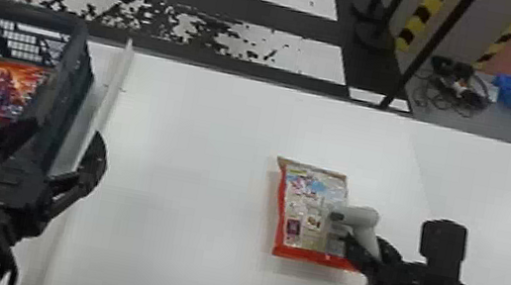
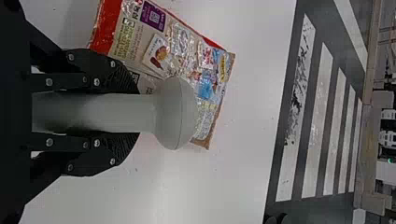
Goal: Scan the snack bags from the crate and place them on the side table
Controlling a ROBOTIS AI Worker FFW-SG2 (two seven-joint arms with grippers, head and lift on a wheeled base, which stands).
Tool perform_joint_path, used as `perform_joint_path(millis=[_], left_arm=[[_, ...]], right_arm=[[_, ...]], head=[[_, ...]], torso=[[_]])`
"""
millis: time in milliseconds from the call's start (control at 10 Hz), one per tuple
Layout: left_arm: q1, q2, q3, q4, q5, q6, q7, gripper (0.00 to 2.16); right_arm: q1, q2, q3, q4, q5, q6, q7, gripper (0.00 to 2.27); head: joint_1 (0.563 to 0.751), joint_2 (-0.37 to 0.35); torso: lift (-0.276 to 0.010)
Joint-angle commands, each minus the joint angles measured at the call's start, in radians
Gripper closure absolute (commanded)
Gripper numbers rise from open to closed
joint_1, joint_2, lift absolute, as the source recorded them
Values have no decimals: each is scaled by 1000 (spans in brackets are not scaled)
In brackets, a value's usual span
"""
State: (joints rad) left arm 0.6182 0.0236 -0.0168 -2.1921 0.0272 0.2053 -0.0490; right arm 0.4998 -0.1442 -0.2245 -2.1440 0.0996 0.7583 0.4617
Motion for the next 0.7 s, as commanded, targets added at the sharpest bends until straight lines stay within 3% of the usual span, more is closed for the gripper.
perform_joint_path(millis=[0,300,600], left_arm=[[-2,1,0,2,4,0,0,151],[0,1,0,3,4,0,0,151],[-5,4,-2,11,11,0,3,151]], right_arm=[[-14,-2,0,13,5,8,0,2243],[-17,-2,0,23,5,8,0,2243],[-29,0,-59,33,-15,-10,-11,2243]], head=[[695,-154],[695,-158],[695,-172]], torso=[[-94],[-94],[-94]])
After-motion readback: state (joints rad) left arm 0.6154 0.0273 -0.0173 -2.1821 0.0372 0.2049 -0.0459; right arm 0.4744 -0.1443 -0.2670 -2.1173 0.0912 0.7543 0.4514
